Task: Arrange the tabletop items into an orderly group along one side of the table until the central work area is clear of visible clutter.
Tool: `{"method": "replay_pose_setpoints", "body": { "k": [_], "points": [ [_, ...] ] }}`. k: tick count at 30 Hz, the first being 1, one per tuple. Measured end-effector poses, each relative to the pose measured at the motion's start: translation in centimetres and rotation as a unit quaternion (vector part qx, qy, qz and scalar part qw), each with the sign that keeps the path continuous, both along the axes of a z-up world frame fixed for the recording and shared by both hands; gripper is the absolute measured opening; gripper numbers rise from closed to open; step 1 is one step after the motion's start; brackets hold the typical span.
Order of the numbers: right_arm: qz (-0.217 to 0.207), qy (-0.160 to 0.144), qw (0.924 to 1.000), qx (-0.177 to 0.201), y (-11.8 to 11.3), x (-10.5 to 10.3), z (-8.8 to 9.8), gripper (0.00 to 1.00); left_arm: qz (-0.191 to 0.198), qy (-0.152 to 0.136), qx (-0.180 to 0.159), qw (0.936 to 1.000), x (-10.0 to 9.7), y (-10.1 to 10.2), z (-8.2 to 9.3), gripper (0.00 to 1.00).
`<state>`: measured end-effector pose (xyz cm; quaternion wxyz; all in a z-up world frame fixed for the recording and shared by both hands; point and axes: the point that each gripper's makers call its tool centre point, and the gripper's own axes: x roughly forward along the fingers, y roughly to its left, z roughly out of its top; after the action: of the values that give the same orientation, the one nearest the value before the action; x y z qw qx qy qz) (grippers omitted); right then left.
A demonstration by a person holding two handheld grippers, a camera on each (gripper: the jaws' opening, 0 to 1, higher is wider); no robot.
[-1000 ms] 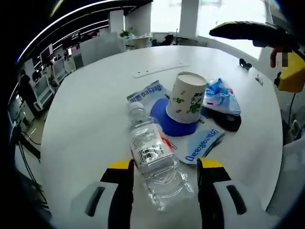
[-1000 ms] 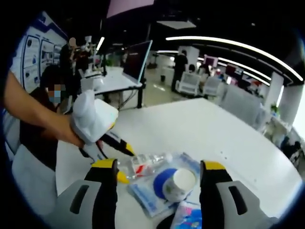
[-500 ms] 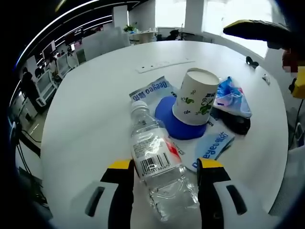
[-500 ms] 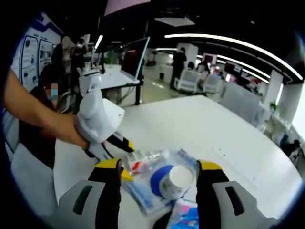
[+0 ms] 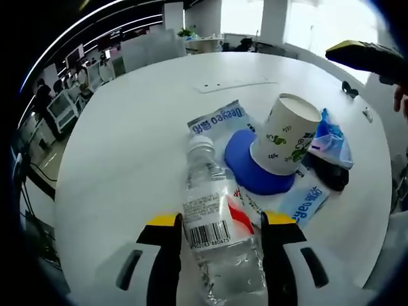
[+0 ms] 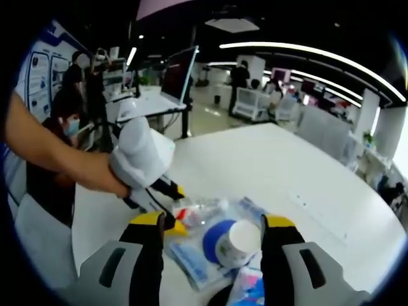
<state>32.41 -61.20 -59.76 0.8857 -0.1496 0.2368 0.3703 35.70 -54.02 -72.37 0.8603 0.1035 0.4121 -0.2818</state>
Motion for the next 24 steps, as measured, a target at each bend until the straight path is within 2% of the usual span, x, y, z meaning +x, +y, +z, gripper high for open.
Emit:
{"method": "replay_pose_setpoints", "body": {
  "k": [1, 6, 13, 20, 22, 24],
  "points": [
    [-0.001, 0.001, 1.0000, 0.000, 0.0, 0.0, 0.0, 0.58, 0.004, 0.002, -0.008, 1.0000, 0.1, -0.2, 0.1, 0.49],
    [-0.004, 0.003, 1.0000, 0.000, -0.3, 0.1, -0.2, 0.57, 0.011, 0.014, -0.002, 0.9998, 0.9, -0.3, -0.8, 0.47],
    [-0.008, 0.008, 0.9999, -0.003, -0.9, 0.1, -0.5, 0.57, 0.037, 0.024, -0.010, 0.9990, 1.5, 0.1, -0.9, 0.44],
    [-0.007, 0.011, 0.9999, -0.010, -1.3, -0.1, -0.4, 0.57, 0.031, 0.051, 0.010, 0.9982, 1.8, 0.1, -1.8, 0.45],
    [-0.009, 0.007, 0.9999, -0.007, -1.5, 0.0, -0.1, 0.57, 0.025, 0.049, 0.013, 0.9984, 1.7, 0.1, -1.7, 0.45],
    [-0.012, 0.008, 0.9999, -0.005, -1.6, 0.0, -0.1, 0.57, 0.011, 0.027, 0.014, 0.9995, 1.9, 0.0, -1.4, 0.44]
  ]
}}
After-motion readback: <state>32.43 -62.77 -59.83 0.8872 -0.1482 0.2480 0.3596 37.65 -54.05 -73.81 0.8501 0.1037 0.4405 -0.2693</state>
